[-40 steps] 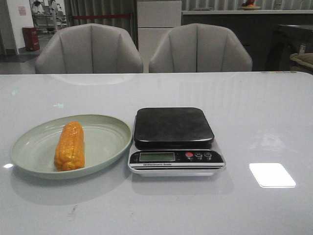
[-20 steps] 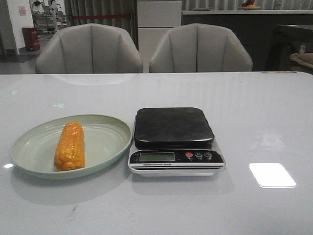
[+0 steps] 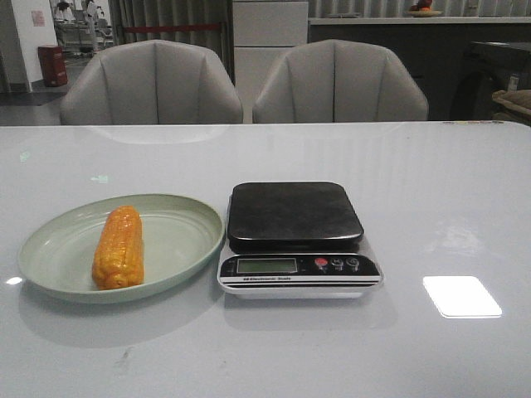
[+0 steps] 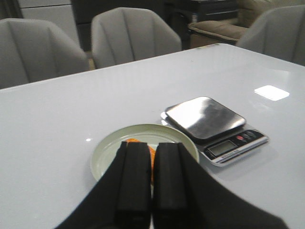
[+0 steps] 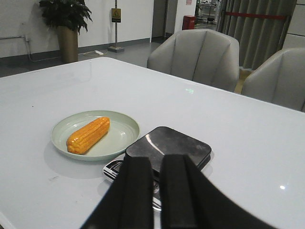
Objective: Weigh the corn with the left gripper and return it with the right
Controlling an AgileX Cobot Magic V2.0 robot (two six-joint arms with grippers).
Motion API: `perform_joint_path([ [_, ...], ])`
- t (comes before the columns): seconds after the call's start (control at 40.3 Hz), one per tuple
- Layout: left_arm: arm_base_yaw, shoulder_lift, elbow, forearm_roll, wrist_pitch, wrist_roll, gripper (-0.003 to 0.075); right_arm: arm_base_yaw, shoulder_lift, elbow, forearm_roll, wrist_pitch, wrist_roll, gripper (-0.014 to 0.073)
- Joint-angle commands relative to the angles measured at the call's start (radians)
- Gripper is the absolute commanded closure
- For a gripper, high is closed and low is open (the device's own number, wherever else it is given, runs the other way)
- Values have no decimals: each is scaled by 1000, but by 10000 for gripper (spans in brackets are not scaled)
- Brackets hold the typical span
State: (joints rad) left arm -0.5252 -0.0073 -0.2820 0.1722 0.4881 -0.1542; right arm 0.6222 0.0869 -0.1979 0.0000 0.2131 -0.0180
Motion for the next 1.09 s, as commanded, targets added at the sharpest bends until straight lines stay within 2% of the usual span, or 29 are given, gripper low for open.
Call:
perform_joint_path([
  [0.0,108,-15,35,-15,-188,2,587,-4,10,-27,-11,-84,-8,379],
  [0.273,401,-19,198,-39,-336,2,587,-4,10,-27,-11,-84,-8,379],
  [0.446,538,-19,292,-130,-508,2,587,-4,10,-27,-11,-84,-8,379],
  [0.496,553,-19,289,-133,-479,2,587,-4,10,-27,-11,-84,-8,379],
  [1.067,563,-19,289,-135,-511,2,587,-4,10,-27,-11,-84,-8,379],
])
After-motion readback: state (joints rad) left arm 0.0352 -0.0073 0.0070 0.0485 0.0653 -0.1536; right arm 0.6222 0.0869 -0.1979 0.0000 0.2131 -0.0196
